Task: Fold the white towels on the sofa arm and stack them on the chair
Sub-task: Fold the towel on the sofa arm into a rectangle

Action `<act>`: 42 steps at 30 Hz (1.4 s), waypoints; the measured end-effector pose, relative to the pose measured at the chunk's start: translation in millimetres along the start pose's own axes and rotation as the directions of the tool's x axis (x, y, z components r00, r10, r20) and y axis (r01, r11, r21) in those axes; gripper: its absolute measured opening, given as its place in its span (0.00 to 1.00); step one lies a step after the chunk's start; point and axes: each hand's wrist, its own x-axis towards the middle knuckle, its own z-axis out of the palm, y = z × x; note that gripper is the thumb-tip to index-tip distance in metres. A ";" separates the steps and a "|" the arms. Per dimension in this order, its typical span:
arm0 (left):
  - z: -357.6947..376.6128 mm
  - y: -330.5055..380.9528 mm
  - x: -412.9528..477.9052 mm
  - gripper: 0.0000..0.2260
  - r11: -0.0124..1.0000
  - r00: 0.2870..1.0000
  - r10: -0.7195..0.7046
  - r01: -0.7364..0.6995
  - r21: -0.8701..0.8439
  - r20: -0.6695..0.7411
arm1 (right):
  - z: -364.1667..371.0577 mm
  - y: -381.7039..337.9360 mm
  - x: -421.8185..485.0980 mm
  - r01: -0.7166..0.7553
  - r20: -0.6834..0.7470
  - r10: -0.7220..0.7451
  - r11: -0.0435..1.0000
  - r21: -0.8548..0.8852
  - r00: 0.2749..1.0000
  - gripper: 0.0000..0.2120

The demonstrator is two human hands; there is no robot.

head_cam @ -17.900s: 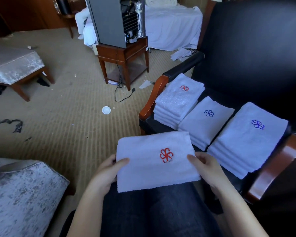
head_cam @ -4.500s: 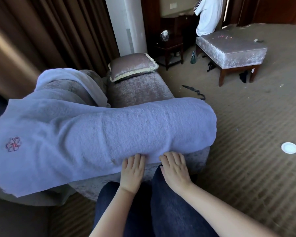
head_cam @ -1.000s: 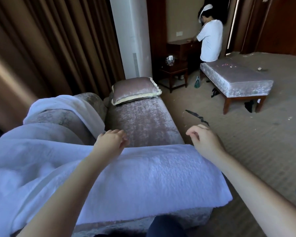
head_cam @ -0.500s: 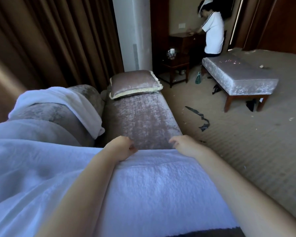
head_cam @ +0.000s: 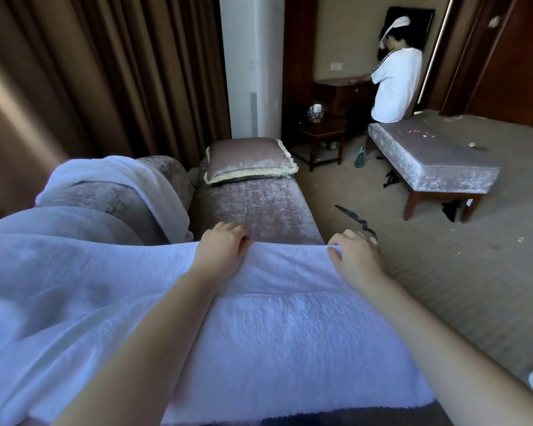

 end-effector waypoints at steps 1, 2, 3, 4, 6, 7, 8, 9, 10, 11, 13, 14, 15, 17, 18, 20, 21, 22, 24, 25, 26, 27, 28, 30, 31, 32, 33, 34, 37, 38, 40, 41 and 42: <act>-4.6 -0.1 -3.1 0.05 0.999 0.999 0.030 -0.029 0.025 -0.026 | -5.2 3.0 -6.2 0.042 -0.051 -0.041 0.999 0.034 0.998 0.06; -11.8 0.8 -6.3 0.04 0.999 0.997 0.045 -0.043 0.027 -0.058 | -11.2 4.9 -13.4 0.092 -0.106 -0.084 0.993 0.070 0.991 0.05; -21.2 3.5 -10.7 0.03 0.999 0.994 0.051 -0.049 0.016 -0.094 | -17.2 5.3 -22.8 0.143 -0.159 -0.126 0.985 0.100 0.979 0.05; -31.2 7.4 -16.8 0.04 0.998 0.992 0.062 -0.063 -0.004 -0.114 | -23.0 4.6 -35.0 0.190 -0.209 -0.161 0.973 0.129 0.965 0.04; -50.9 18.6 -40.5 0.10 0.991 0.987 0.092 -0.104 -0.085 -0.129 | -35.3 -1.0 -68.3 0.260 -0.278 -0.205 0.950 0.176 0.938 0.06; -59.7 25.6 -58.3 0.11 0.985 0.986 0.104 -0.121 -0.127 -0.132 | -38.3 -2.9 -88.1 0.285 -0.304 -0.219 0.939 0.191 0.927 0.08; -66.7 32.2 -79.3 0.11 0.980 0.984 0.116 -0.135 -0.144 -0.137 | -38.7 -3.9 -109.2 0.308 -0.329 -0.233 0.931 0.197 0.915 0.08; -70.8 37.5 -101.7 0.10 0.980 0.982 0.125 -0.145 -0.137 -0.144 | -36.5 -4.5 -130.2 0.329 -0.357 -0.247 0.925 0.190 0.901 0.08; -72.9 42.0 -124.0 0.09 0.982 0.980 0.135 -0.153 -0.115 -0.147 | -32.9 -4.5 -149.1 0.350 -0.385 -0.263 0.920 0.176 0.885 0.08; -71.8 45.3 -144.5 0.09 0.983 0.977 0.154 -0.166 -0.078 -0.145 | -27.7 -3.6 -166.1 0.367 -0.408 -0.275 0.916 0.164 0.870 0.08; -64.4 47.9 -176.8 0.10 0.979 0.972 0.203 -0.201 0.023 -0.122 | -15.9 0.0 -189.1 0.378 -0.432 -0.288 0.916 0.138 0.855 0.09; -60.2 48.6 -188.6 0.11 0.976 0.971 0.212 -0.206 0.065 -0.111 | -11.8 1.0 -196.0 0.372 -0.437 -0.287 0.920 0.121 0.852 0.10; -57.1 49.4 -196.9 0.11 0.973 0.970 0.216 -0.206 0.099 -0.109 | -9.1 1.7 -199.6 0.361 -0.444 -0.283 0.927 0.101 0.850 0.13; -53.7 51.0 -207.0 0.10 0.969 0.968 0.216 -0.197 0.147 -0.128 | -5.5 0.3 -201.2 0.337 -0.460 -0.269 0.939 0.071 0.846 0.16; -52.3 52.0 -208.8 0.10 0.969 0.966 0.212 -0.188 0.162 -0.150 | -4.6 -1.2 -199.8 0.327 -0.469 -0.260 0.943 0.065 0.844 0.16; -48.4 53.0 -208.8 0.09 0.970 0.962 0.200 -0.167 0.175 -0.188 | -2.2 -5.1 -196.0 0.309 -0.479 -0.240 0.948 0.070 0.844 0.12; -46.6 53.6 -207.6 0.10 0.971 0.961 0.196 -0.161 0.179 -0.197 | -1.4 -7.0 -194.6 0.305 -0.481 -0.233 0.949 0.076 0.845 0.11; -45.3 54.3 -206.2 0.11 0.970 0.959 0.200 -0.164 0.180 -0.202 | -1.4 -7.6 -194.4 0.302 -0.483 -0.230 0.950 0.078 0.845 0.10; -46.1 55.4 -207.3 0.17 0.967 0.956 0.212 -0.176 0.184 -0.201 | -2.0 -5.8 -198.5 0.308 -0.476 -0.240 0.949 0.069 0.846 0.10; -47.1 55.4 -210.1 0.20 0.965 0.954 0.220 -0.182 0.191 -0.202 | -2.2 -4.6 -202.1 0.315 -0.471 -0.250 0.947 0.062 0.846 0.10; -48.1 55.2 -213.7 0.20 0.962 0.955 0.223 -0.184 0.200 -0.198 | -2.3 -3.5 -206.2 0.322 -0.464 -0.260 0.945 0.058 0.847 0.10; -48.5 55.5 -217.4 0.17 0.960 0.957 0.226 -0.187 0.209 -0.184 | -1.6 -2.7 -210.0 0.328 -0.456 -0.267 0.943 0.058 0.849 0.10; -48.8 56.0 -221.1 0.13 0.958 0.961 0.227 -0.191 0.213 -0.161 | -0.3 -1.8 -213.1 0.332 -0.449 -0.270 0.941 0.062 0.852 0.10; -47.1 57.3 -226.1 0.10 0.957 0.964 0.234 -0.205 0.208 -0.129 | 0.8 -0.9 -216.8 0.332 -0.439 -0.268 0.940 0.074 0.858 0.12; -48.0 58.1 -227.8 0.10 0.960 0.967 0.230 -0.206 0.190 -0.111 | 0.8 -0.5 -217.6 0.335 -0.432 -0.266 0.938 0.088 0.861 0.15; -51.1 58.3 -227.3 0.10 0.962 0.968 0.233 -0.216 0.166 -0.091 | 0.2 0.1 -217.3 0.340 -0.427 -0.265 0.934 0.109 0.865 0.17; -55.4 57.5 -224.7 0.09 0.961 0.965 0.248 -0.235 0.144 -0.083 | -1.9 0.5 -215.8 0.341 -0.424 -0.257 0.930 0.135 0.868 0.18; -61.0 56.2 -220.0 0.08 0.961 0.962 0.260 -0.249 0.121 -0.082 | -4.8 0.8 -213.0 0.337 -0.426 -0.242 0.927 0.162 0.871 0.18; -78.8 49.2 -186.6 0.04 0.967 0.960 0.245 -0.231 0.108 -0.137 | -22.1 -2.4 -187.1 0.319 -0.457 -0.193 0.923 0.216 0.868 0.16; -82.3 46.4 -169.1 0.05 0.971 0.962 0.223 -0.204 0.123 -0.161 | -29.5 -5.0 -171.9 0.325 -0.472 -0.194 0.921 0.213 0.860 0.14; -85.1 43.6 -124.3 0.04 0.978 0.971 0.158 -0.130 0.161 -0.178 | -42.3 -14.4 -134.2 0.334 -0.493 -0.193 0.918 0.214 0.848 0.12; -82.0 41.3 -100.5 0.07 0.976 0.976 0.139 -0.106 0.190 -0.170 | -46.7 -20.0 -112.1 0.334 -0.497 -0.186 0.915 0.228 0.848 0.12; -74.8 36.9 -76.9 0.08 0.968 0.977 0.145 -0.107 0.227 -0.155 | -49.1 -25.5 -89.8 0.331 -0.499 -0.174 0.911 0.246 0.849 0.11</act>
